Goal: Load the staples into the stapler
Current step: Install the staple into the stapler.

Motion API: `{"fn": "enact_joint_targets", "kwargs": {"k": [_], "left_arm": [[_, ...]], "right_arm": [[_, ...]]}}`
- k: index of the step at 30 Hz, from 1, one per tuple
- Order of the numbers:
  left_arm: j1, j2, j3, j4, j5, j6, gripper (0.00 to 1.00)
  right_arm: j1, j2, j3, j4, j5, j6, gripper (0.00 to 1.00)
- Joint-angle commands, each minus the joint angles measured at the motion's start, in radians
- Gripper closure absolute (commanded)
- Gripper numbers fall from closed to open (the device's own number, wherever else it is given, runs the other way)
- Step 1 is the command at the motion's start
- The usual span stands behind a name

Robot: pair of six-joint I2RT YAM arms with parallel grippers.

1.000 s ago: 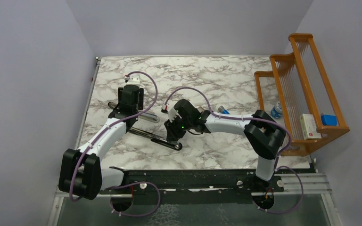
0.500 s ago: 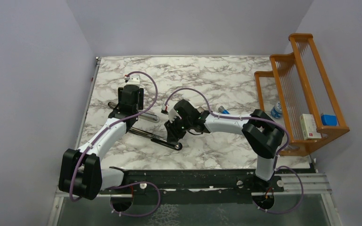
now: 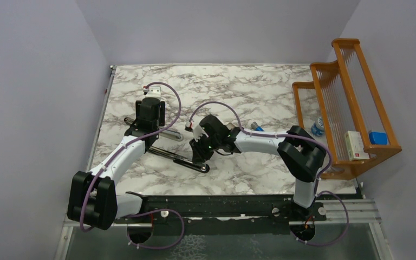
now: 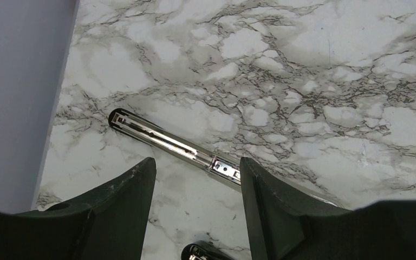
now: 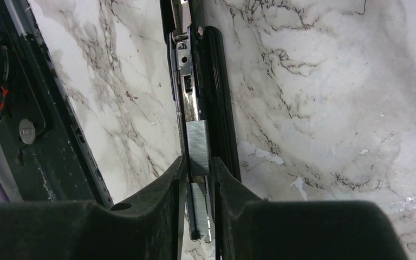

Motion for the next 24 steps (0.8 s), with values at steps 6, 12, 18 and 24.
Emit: {"fn": "enact_joint_targets", "kwargs": {"k": [6, 12, 18, 24], "left_arm": [[-0.004, -0.025, 0.018, 0.014, -0.008, 0.006, 0.38], [-0.004, -0.025, 0.018, 0.014, -0.008, 0.006, 0.38], [-0.004, -0.025, 0.019, 0.014, -0.007, 0.007, 0.38], [-0.004, -0.025, 0.018, 0.016, -0.005, 0.006, 0.38]], "right_arm": [[-0.003, 0.028, 0.021, 0.001, -0.027, -0.006, 0.82], [-0.003, 0.022, 0.02, 0.002, -0.023, -0.01, 0.86], [-0.003, -0.017, 0.029, 0.003, -0.012, -0.022, 0.86], [-0.003, -0.067, 0.003, 0.046, -0.036, -0.057, 0.86]]}}
